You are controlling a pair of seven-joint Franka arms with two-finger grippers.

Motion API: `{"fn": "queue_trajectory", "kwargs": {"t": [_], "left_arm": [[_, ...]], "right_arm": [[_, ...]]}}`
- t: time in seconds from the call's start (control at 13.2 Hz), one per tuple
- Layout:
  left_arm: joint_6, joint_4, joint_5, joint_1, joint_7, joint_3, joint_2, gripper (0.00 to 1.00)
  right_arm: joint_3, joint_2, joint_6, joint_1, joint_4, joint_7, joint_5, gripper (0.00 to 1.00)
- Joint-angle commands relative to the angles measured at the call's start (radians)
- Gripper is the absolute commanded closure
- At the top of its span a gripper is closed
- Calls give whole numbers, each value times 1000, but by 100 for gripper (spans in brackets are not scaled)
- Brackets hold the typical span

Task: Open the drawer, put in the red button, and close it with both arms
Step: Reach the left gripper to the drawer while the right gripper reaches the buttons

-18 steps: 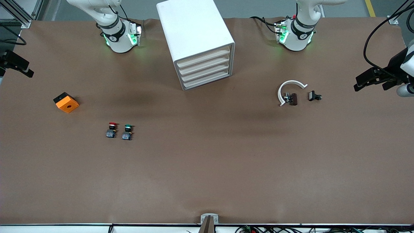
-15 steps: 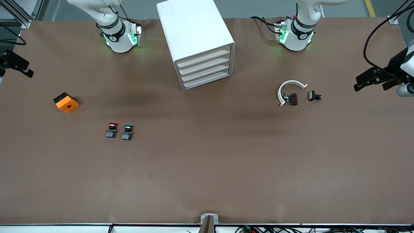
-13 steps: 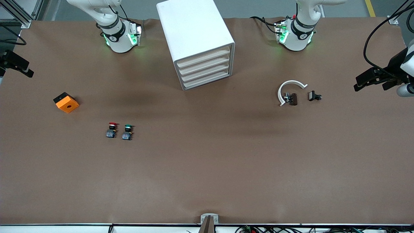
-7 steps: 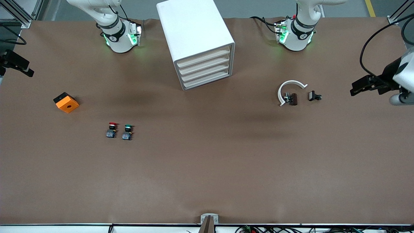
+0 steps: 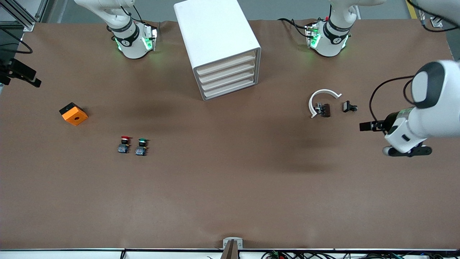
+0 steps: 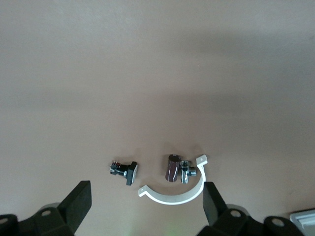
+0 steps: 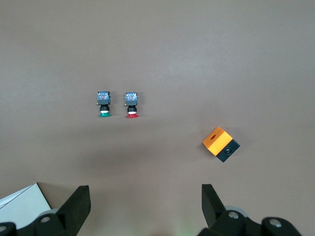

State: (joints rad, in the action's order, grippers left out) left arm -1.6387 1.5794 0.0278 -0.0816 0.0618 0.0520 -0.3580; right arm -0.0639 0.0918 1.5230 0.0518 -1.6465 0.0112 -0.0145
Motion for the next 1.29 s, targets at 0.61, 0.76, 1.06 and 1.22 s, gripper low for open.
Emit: {"fn": "queue_trajectory", "kwargs": {"t": [0.61, 0.76, 1.06, 1.22], "left_arm": [[144, -18, -3, -75, 716, -127, -186, 0], [197, -19, 44, -73, 933, -190, -220, 0], [272, -19, 230, -72, 1310, -276, -295, 0], [283, -24, 343, -73, 1471, -297, -331, 0]], "right_arm": [[1, -208, 11, -16, 63, -16, 39, 0], [3, -218, 52, -41, 53, -80, 28, 0], [3, -230, 184, -141, -54, -285, 27, 0], [4, -259, 274, -144, -102, -290, 25, 0]]}}
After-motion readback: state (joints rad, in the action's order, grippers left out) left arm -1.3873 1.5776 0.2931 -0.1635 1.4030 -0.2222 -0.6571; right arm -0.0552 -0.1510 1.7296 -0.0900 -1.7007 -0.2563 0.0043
